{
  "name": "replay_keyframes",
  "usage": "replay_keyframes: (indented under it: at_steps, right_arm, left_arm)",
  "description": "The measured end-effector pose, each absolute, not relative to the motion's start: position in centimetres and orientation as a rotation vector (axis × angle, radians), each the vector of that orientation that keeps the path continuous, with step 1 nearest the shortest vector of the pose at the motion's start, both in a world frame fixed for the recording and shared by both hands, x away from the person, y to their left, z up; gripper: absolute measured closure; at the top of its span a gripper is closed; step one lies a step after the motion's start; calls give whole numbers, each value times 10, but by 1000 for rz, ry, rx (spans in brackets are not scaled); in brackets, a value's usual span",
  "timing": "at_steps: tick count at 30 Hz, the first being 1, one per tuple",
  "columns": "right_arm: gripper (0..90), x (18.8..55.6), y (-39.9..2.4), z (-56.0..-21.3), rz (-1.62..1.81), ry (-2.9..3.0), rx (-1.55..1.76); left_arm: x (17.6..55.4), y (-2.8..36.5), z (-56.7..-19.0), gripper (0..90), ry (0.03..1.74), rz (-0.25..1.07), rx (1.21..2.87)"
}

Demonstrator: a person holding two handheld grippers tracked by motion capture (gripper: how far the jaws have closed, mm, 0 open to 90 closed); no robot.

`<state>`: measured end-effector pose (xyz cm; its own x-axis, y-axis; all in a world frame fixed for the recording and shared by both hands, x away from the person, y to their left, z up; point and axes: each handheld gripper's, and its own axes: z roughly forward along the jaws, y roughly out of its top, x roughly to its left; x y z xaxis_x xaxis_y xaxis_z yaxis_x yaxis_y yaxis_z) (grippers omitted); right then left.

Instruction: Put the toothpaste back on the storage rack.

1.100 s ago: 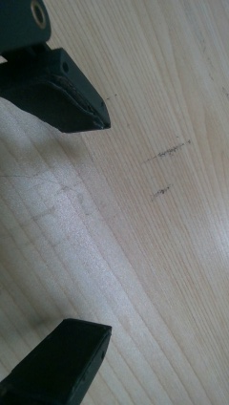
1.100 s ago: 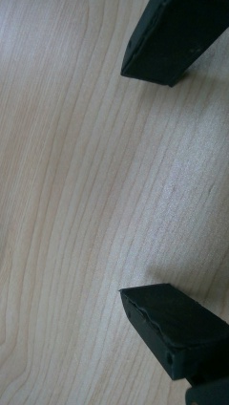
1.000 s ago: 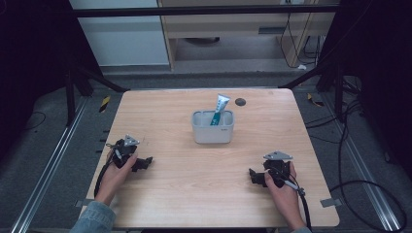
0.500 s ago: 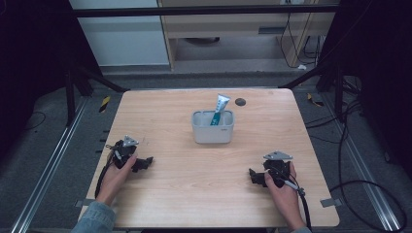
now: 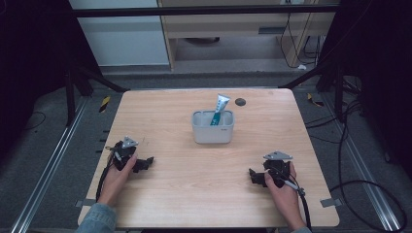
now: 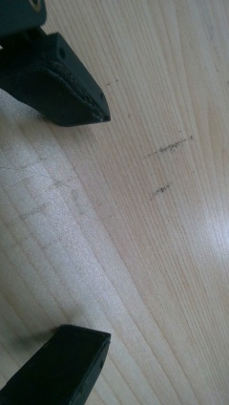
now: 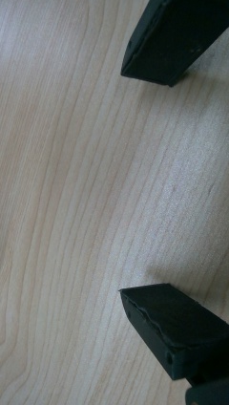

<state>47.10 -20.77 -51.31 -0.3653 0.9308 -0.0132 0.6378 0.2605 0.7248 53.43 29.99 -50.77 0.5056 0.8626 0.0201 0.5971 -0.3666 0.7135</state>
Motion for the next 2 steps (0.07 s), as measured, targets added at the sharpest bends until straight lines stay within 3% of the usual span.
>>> replay_keyframes:
  at_steps: [2]
  right_arm:
    - [5, 471, -208, -513, 889, 2096, 1421]
  left_arm:
    - [534, 300, -508, 0, 1192, 524, 2096]
